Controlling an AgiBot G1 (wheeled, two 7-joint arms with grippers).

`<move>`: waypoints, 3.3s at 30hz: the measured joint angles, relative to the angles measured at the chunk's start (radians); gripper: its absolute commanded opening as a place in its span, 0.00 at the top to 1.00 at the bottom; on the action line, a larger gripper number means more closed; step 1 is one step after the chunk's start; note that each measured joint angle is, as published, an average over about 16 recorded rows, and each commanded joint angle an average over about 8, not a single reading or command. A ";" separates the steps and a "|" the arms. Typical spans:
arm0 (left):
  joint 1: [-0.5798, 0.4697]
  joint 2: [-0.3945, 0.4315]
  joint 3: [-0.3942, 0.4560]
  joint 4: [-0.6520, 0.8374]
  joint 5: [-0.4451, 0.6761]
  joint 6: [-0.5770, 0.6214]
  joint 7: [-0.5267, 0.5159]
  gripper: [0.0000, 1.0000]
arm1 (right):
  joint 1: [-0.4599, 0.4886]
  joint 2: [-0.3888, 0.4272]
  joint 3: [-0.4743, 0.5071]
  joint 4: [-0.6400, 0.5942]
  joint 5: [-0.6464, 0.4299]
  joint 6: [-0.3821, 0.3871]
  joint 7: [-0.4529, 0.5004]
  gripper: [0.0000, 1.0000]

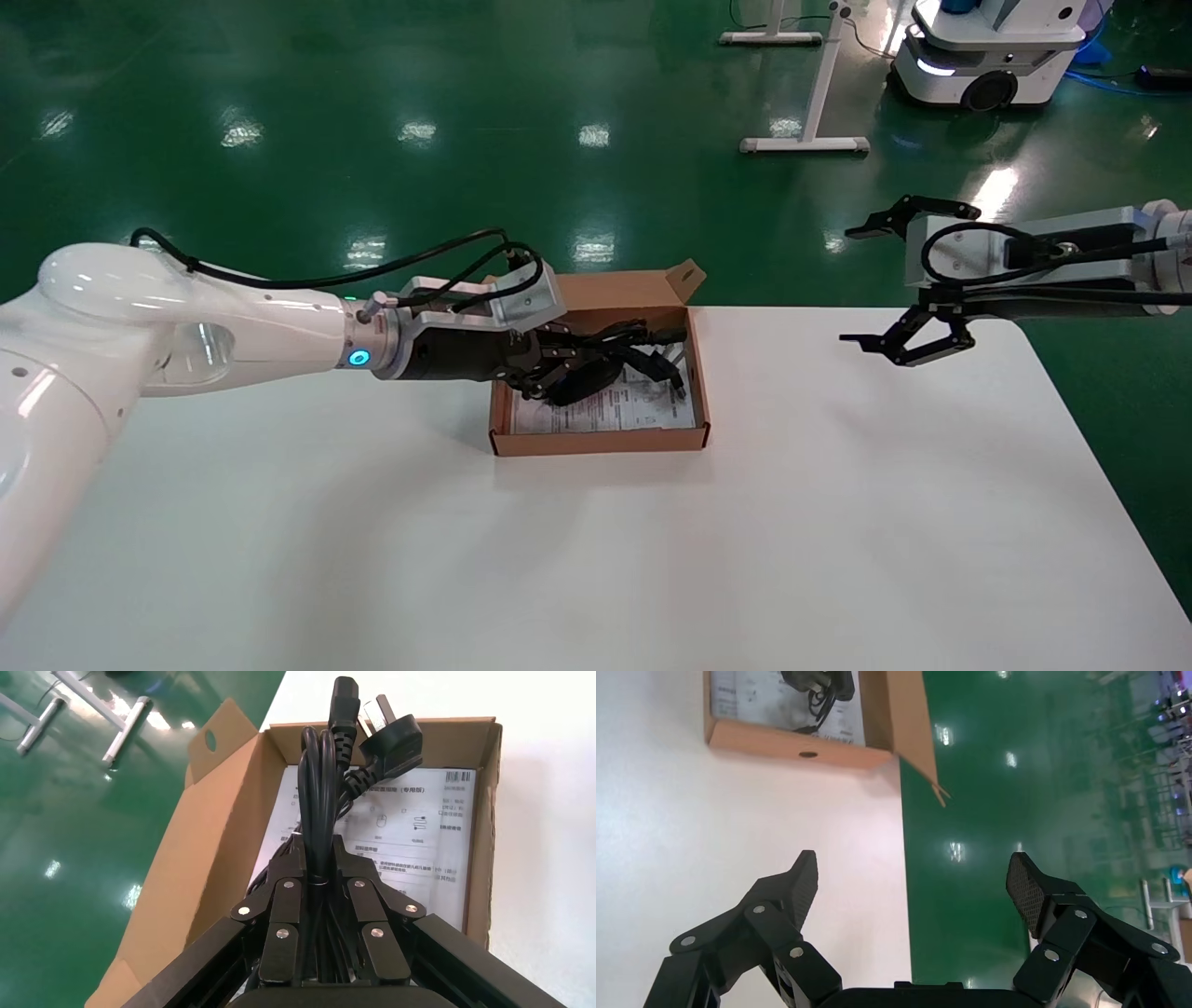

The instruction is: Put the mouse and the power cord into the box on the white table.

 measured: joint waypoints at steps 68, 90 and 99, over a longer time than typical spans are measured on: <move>0.583 -0.702 -0.442 -1.166 -0.581 0.400 -0.570 0.00 | -0.759 0.367 0.434 1.108 0.707 -0.163 0.899 0.00; 0.609 -0.731 -0.461 -1.215 -0.607 0.417 -0.594 0.00 | -0.803 0.388 0.459 1.169 0.748 -0.172 0.947 0.00; 0.607 -0.730 -0.460 -1.211 -0.606 0.416 -0.594 0.00 | -0.798 0.386 0.457 1.164 0.743 -0.171 0.945 0.00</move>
